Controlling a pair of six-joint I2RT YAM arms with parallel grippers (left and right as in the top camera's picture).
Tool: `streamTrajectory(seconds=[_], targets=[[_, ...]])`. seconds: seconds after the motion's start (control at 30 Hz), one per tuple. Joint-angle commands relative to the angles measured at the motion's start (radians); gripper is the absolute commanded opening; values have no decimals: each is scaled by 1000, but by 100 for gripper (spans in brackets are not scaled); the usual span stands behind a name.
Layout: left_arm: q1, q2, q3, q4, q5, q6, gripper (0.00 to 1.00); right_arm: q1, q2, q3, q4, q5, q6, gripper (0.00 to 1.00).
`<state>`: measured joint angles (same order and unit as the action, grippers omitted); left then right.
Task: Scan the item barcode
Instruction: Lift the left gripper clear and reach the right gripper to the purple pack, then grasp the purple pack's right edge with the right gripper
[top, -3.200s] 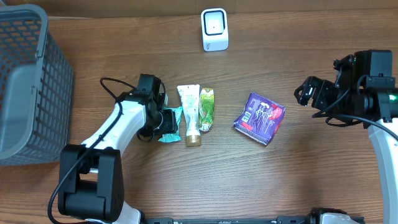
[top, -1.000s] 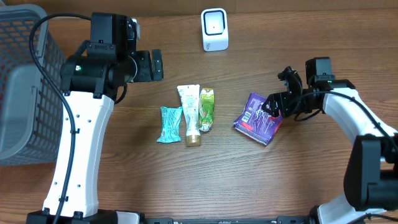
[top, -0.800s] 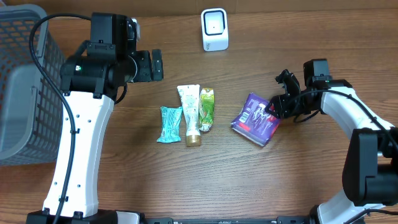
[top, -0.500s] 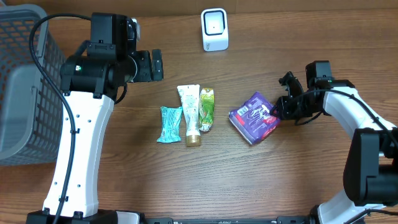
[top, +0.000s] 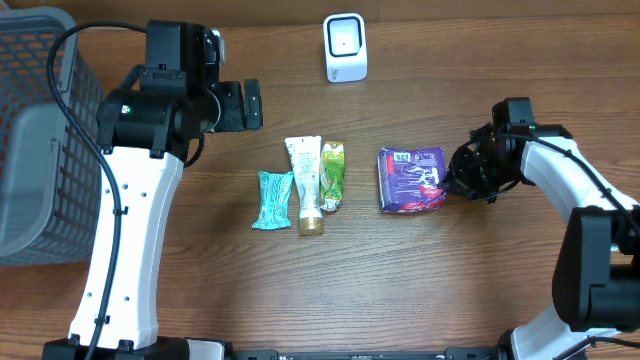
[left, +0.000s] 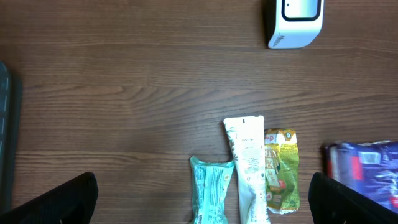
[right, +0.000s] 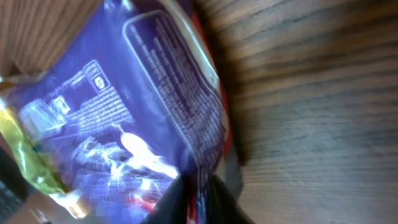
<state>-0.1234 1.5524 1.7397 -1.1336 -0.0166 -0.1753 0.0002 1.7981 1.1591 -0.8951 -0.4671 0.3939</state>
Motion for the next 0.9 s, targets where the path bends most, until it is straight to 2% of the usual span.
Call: streamTrajectory(seconds=[0.0,0.03,0.1,0.17,0.47,0.63,0.87], targets=[[3,2,-4,0,-10,22,100,-7,-80,89,-31,22,47,43],[3,2,-4,0,-10,22,100,-7,-93,103,-42,23,43,53],[3,2,-4,0,-10,22,100,-7,-117,117,-51,36,43,66],[3,2,-4,0,-10,22,100,-7,-131,118,-48,51,20,72],[3,2,-4,0,-10,22,100,-7,-123,116,-58,52,-419,77],[3,2,-4,0,-10,22,100,-7,-105,116,-44,50,-501,78],[3,2,-4,0,-10,22,100,-7,-72,116,-26,47,-504,84]])
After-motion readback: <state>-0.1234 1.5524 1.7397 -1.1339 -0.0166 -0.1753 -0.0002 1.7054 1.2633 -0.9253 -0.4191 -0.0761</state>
